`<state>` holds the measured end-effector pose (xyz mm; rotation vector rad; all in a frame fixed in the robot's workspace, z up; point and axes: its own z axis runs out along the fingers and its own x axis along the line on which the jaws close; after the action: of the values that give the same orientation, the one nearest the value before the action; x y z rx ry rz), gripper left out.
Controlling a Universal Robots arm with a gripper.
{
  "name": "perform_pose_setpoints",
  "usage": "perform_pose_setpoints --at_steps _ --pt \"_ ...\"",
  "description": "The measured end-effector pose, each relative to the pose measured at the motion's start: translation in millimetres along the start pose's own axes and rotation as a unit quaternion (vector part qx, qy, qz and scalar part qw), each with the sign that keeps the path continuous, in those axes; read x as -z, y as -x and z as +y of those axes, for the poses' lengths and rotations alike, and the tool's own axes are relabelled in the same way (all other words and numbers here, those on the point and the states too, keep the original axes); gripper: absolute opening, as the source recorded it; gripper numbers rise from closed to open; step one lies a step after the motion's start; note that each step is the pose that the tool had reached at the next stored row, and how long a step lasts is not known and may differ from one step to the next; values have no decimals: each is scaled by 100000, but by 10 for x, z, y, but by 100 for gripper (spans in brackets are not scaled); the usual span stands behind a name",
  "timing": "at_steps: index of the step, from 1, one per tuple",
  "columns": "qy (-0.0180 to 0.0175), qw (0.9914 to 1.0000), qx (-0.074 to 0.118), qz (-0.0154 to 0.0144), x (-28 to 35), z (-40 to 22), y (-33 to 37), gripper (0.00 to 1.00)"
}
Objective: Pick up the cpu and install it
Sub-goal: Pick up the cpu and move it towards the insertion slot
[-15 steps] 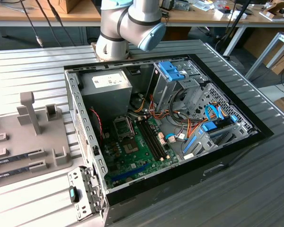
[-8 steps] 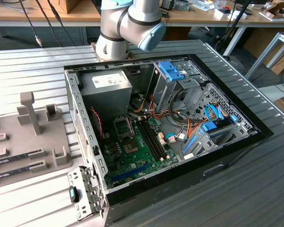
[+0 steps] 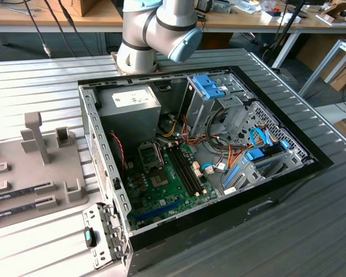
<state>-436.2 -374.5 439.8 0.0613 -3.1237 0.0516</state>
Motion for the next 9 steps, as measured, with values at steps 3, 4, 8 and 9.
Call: perform_pose_setpoints --at_steps 3,4,8,9 --pt "-85 100000 -5 5 1 -3 77 47" --pt "-110 100000 -5 0 2 -5 140 47" --pt "-116 100000 -5 6 4 -10 245 47" --pt "-116 100000 -7 6 5 -10 260 47"
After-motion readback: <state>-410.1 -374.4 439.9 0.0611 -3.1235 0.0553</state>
